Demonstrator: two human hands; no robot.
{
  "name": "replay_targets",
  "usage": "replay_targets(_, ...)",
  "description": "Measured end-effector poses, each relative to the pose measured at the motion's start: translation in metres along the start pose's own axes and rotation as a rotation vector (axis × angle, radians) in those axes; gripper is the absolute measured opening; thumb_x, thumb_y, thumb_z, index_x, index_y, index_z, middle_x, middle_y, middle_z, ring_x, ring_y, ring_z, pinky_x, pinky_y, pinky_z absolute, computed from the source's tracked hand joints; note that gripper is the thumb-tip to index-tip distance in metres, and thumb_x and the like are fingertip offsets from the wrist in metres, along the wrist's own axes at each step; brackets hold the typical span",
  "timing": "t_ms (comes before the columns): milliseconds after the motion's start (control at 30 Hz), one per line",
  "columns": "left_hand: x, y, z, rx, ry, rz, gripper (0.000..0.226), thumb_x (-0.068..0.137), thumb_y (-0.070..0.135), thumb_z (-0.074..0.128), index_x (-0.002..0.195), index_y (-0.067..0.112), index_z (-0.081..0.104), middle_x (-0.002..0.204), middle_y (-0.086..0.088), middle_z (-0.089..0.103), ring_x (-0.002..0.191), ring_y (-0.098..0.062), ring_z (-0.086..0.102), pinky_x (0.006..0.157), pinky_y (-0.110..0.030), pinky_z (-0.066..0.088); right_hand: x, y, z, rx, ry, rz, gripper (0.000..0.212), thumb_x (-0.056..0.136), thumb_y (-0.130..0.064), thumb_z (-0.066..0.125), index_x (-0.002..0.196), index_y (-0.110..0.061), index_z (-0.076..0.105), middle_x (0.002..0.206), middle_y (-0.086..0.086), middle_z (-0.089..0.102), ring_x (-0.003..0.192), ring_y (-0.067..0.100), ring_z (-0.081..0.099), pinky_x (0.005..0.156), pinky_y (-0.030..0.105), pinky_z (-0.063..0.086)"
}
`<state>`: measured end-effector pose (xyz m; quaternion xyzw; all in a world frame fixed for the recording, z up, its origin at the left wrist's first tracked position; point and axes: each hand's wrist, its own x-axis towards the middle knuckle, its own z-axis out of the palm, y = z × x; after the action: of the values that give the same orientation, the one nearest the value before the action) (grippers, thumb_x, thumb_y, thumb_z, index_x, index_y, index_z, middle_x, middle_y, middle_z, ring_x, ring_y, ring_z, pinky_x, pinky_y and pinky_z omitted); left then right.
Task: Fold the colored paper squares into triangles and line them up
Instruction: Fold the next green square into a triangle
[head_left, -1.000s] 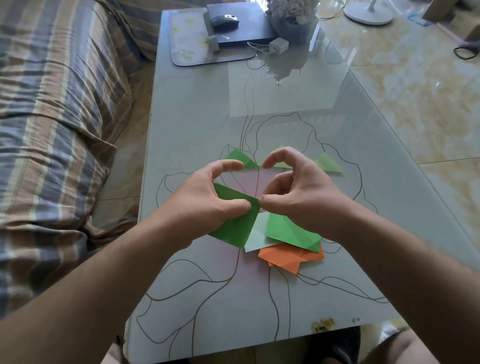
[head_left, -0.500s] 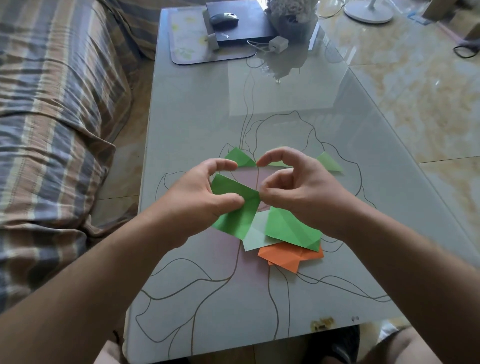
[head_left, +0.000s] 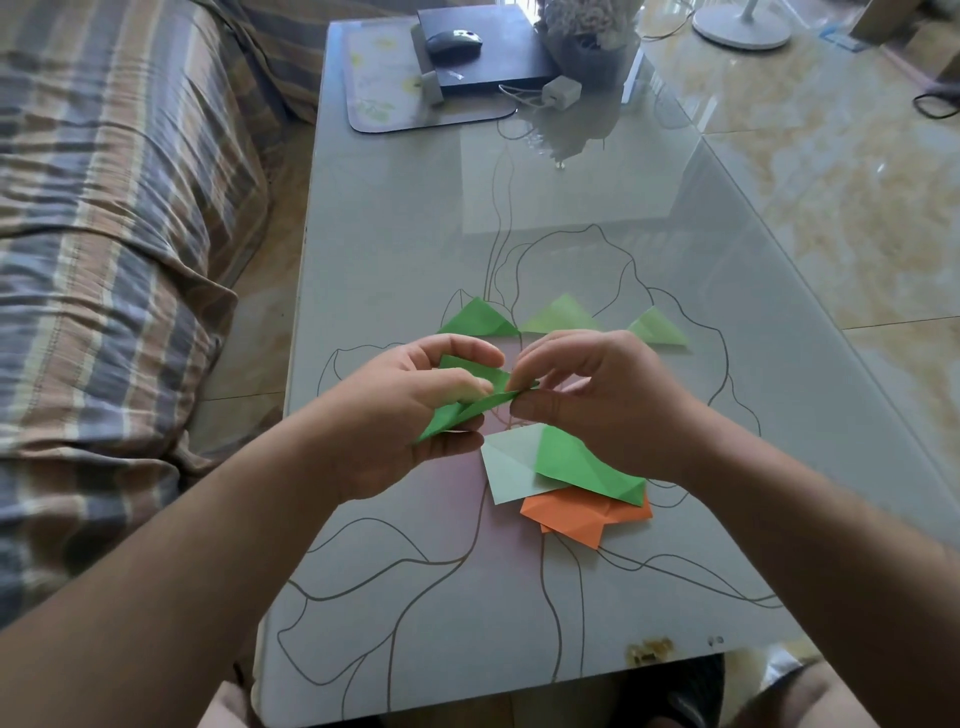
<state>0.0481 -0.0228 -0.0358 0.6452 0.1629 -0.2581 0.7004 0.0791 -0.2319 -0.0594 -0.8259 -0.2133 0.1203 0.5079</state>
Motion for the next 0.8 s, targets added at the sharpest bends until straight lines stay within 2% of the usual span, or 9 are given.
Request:
replay_targets(200,-0.0041,-0.0011,0.003,0.033,-0.022,0.044,0.032,0.102,0.005,0.053,0.095,0.023,0.077,0.084,-0.002,0.071,0.071,-0.015,0.063,0.078,-0.04,0.057,-0.0014,0.0028,0.0061,-0.008,0.023,0.032,0.016,0.085,-0.027,0.084,0.088,-0.039,0.075,0.086,-0.009,0.072,0.078,0.018,0.067,0.078,0.05,0.059)
replay_targets(267,-0.0045,-0.0006,0.0042,0.015,-0.017,0.058,0.03,0.106,0.018,0.049,0.101,0.024,0.078,0.091,-0.003,0.074,0.075,-0.016,0.067,0.078,-0.04,0.057,-0.0012,0.0013,0.0071,0.051,0.049,0.04,0.018,0.086,-0.02,0.083,0.087,-0.035,0.073,0.085,-0.012,0.07,0.07,0.014,0.064,0.073,0.044,0.059)
replay_targets(333,-0.0036,-0.0005,0.0031,-0.029,-0.008,0.064,0.033,0.107,0.035,0.046,0.107,0.023,0.077,0.102,-0.009,0.071,0.082,-0.02,0.068,0.079,-0.038,0.059,-0.0009,-0.0012,0.0074,0.178,0.072,0.073,0.021,0.086,-0.008,0.082,0.087,-0.026,0.071,0.082,-0.009,0.066,0.062,0.011,0.06,0.062,0.035,0.053)
replay_targets(467,-0.0026,-0.0011,0.0011,-0.125,-0.019,0.125,0.047,0.094,0.056,0.048,0.111,0.019,0.072,0.1,-0.013,0.071,0.086,-0.023,0.07,0.082,-0.038,0.062,0.0002,-0.0018,0.0035,0.354,0.126,0.158,0.027,0.084,-0.003,0.082,0.096,-0.021,0.066,0.074,0.0,0.064,0.066,0.023,0.058,0.055,0.03,0.041)
replay_targets(533,-0.0018,-0.0026,0.0013,-0.1,-0.021,0.2,0.045,0.084,0.049,0.06,0.117,0.019,0.069,0.103,-0.012,0.073,0.09,-0.025,0.07,0.085,-0.038,0.062,0.001,-0.0013,0.0015,0.432,0.144,0.172,0.032,0.081,-0.004,0.085,0.1,-0.021,0.066,0.072,0.003,0.063,0.069,0.029,0.059,0.06,0.035,0.042)
replay_targets(633,-0.0004,-0.006,0.0008,0.054,0.007,0.314,0.052,0.08,0.025,0.075,0.131,0.027,0.063,0.106,-0.012,0.078,0.093,-0.024,0.072,0.091,-0.038,0.061,0.0014,-0.0017,-0.0006,0.552,0.142,0.178,0.035,0.078,-0.004,0.085,0.105,-0.018,0.066,0.072,0.009,0.062,0.071,0.032,0.062,0.073,0.048,0.046)
replay_targets(733,0.0027,-0.0086,-0.0015,0.091,0.083,0.342,0.058,0.079,0.018,0.077,0.133,0.032,0.061,0.101,-0.01,0.079,0.093,-0.026,0.073,0.092,-0.039,0.061,0.0015,-0.0032,-0.0009,0.556,0.137,0.201,0.031,0.085,-0.001,0.08,0.108,-0.014,0.065,0.076,0.012,0.063,0.073,0.03,0.063,0.078,0.047,0.051)
replay_targets(800,0.0041,-0.0093,-0.0026,0.087,0.074,0.332,0.055,0.082,0.014,0.077,0.132,0.032,0.063,0.1,-0.01,0.079,0.09,-0.026,0.071,0.092,-0.04,0.061,0.0016,-0.0052,-0.0006,0.569,0.123,0.233,0.028,0.088,0.001,0.076,0.11,-0.012,0.066,0.077,0.008,0.065,0.073,0.026,0.063,0.076,0.041,0.052)
